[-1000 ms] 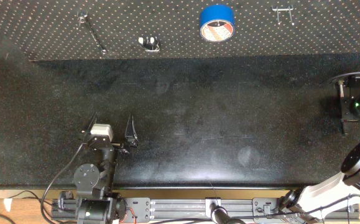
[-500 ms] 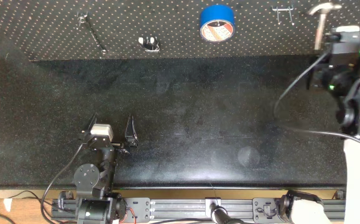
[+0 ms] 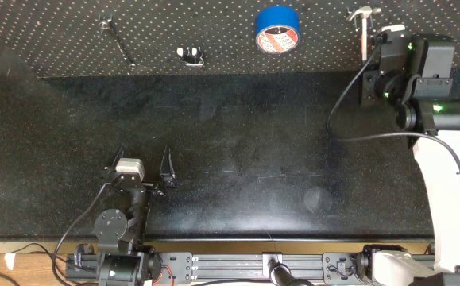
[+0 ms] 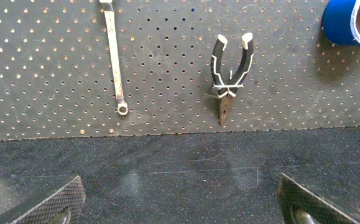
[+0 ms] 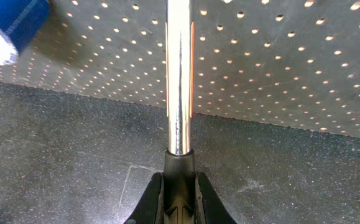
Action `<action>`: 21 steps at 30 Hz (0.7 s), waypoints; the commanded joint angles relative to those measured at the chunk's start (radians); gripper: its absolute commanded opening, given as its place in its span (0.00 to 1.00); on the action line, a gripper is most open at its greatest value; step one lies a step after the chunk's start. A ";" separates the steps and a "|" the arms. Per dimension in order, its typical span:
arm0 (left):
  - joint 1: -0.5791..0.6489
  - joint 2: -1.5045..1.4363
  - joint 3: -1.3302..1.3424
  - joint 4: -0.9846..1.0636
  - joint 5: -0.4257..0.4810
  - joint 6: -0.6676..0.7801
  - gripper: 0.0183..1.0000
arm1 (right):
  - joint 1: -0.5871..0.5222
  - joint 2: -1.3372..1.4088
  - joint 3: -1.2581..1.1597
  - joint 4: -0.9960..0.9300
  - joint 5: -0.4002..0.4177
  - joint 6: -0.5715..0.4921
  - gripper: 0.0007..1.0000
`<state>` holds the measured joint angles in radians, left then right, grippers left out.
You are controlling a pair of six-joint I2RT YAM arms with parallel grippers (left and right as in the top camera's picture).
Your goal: Place Tools Onto Pegboard
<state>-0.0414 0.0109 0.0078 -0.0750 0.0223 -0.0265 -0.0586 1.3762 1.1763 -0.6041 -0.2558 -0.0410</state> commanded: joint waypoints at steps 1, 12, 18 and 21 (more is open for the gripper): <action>-0.003 -0.008 -0.002 -0.007 -0.008 0.009 0.99 | 0.008 0.064 0.006 0.020 0.008 0.011 0.08; -0.003 -0.008 -0.002 -0.007 -0.008 0.009 0.99 | 0.008 0.017 -0.061 0.071 0.013 -0.055 0.98; -0.003 -0.008 -0.002 -0.008 -0.008 0.009 1.00 | 0.008 -0.526 -0.683 0.537 0.012 -0.061 0.97; -0.003 -0.008 -0.002 -0.007 -0.008 0.009 0.99 | 0.008 -0.735 -0.901 0.782 0.012 0.024 0.98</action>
<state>-0.0414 0.0109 0.0078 -0.0750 0.0223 -0.0265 -0.0570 0.7479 0.3870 0.0849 -0.2451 -0.0948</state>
